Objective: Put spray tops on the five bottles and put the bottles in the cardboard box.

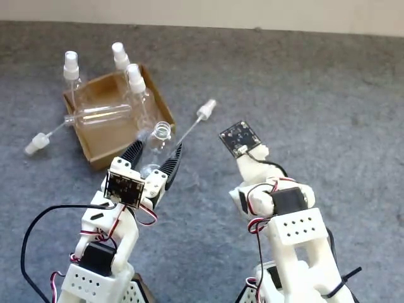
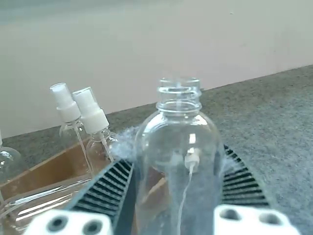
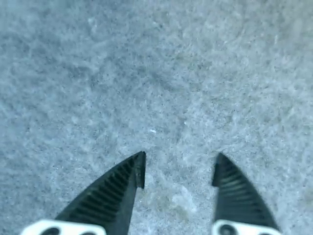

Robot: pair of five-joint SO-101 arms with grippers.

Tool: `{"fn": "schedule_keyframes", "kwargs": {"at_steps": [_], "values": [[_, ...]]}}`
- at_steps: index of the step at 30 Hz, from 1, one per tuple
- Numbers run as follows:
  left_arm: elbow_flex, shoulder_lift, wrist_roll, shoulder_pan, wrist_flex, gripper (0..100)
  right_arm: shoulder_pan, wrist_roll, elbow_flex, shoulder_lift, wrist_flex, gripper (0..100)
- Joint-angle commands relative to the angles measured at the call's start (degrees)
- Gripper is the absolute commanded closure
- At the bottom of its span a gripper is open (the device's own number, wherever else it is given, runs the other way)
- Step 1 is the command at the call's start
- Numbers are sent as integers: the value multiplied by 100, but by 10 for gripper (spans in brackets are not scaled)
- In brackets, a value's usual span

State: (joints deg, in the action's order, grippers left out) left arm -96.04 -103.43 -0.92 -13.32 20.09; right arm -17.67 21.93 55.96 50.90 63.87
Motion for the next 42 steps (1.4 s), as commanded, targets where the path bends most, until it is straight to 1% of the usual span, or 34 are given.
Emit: {"fn": "schedule_keyframes", "kwargs": {"at_steps": [1,3,5,11,19,36,37,38,40,42], "values": [[-92,-84,-35,92,9,912,57,70,-365,-13,-470,995],[-92,-84,-35,92,9,912,57,53,-321,-13,-954,982],[-92,-84,-35,92,9,912,57,44,-242,-13,-1341,995],[-92,-84,-35,92,9,912,-4,62,198,-13,-2149,995],[-92,-84,-44,92,9,912,-75,70,576,-13,-2686,995],[-92,-84,-44,92,9,912,-84,9,576,-101,-2589,985],[-92,-84,-44,92,9,912,-84,-132,541,-171,-2448,975],[-92,-84,-44,92,9,912,-84,-431,479,-268,-2299,959],[-92,-84,-44,110,9,912,-101,-905,-13,-541,-2026,926],[-92,-84,-35,198,9,912,-101,-1125,-532,-936,-1719,911]]}}
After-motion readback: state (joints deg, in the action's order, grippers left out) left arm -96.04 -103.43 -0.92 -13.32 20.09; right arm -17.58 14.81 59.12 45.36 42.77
